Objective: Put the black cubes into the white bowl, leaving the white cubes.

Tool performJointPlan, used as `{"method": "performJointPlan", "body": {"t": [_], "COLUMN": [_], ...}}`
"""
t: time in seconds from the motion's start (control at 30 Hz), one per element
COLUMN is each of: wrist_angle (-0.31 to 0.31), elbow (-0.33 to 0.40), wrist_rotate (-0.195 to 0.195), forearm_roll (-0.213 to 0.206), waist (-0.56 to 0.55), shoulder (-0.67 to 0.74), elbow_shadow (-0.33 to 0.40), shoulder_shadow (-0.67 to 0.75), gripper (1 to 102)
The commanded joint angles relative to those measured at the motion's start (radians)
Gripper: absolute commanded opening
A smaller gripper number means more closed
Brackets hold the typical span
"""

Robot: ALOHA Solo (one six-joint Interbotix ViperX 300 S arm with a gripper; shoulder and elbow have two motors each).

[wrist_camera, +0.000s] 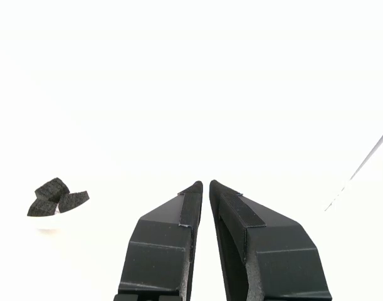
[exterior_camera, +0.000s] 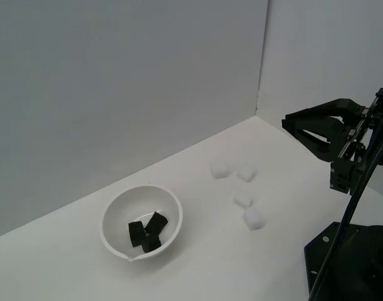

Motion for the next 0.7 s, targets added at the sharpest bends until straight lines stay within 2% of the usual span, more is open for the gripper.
{"method": "performJointPlan", "body": {"t": [0.0,0.3,0.67], "wrist_angle": [-0.011,-0.028,-0.026], "elbow": [0.002,0.034,0.055], "wrist_rotate": [0.003,0.003,0.000], "forearm_roll": [-0.009,-0.005,0.006], "waist": [-0.015,-0.098,-0.074], "shoulder": [0.025,0.239,0.393], "elbow_shadow": [0.000,0.029,0.049], "shoulder_shadow": [0.031,0.244,0.393], "gripper": [3,3,3]}}
